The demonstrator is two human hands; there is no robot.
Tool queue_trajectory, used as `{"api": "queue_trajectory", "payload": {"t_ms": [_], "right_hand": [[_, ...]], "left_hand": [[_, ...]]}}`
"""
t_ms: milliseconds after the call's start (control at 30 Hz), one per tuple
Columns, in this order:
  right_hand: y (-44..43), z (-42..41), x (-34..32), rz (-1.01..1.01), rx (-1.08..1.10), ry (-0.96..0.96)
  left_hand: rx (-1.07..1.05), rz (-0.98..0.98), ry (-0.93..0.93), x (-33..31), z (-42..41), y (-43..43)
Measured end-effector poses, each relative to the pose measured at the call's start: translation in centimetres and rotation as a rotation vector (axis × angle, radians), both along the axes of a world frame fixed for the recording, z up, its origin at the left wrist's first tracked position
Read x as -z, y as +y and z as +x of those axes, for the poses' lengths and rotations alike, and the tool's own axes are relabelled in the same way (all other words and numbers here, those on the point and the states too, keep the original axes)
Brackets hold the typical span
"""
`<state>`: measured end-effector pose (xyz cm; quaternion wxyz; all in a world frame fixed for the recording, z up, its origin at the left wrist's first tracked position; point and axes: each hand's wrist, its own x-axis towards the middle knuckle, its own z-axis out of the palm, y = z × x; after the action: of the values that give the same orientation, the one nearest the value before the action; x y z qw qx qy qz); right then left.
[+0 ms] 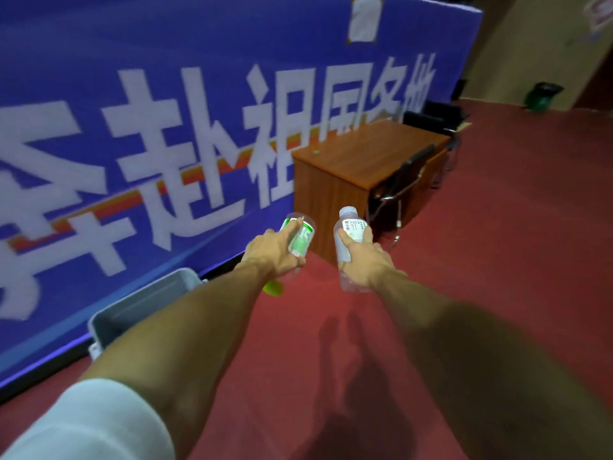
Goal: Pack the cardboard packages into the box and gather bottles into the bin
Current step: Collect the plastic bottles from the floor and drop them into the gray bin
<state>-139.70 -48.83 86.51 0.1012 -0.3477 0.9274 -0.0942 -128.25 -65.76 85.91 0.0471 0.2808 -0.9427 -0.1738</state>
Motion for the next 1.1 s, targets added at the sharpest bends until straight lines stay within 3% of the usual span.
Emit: {"api": "queue_trajectory", "payload": {"t_ms": [400,667,1100], "right_hand": [[-28.1,-4.4,0.8,0.016,-0.483,-0.039],[-41.7,-0.5,3.7,0.064,-0.754,-0.084],[-61.9,8.4,11.8,0.057,-0.782,-0.163]], "left_hand": [[-0.442,0.026,-0.034,2.4,2.8,-20.3],[-0.730,0.038,-0.087,4.5,8.2,-29.9],[-0.684,0.130,-0.196,11.3,16.5,-49.8]]}}
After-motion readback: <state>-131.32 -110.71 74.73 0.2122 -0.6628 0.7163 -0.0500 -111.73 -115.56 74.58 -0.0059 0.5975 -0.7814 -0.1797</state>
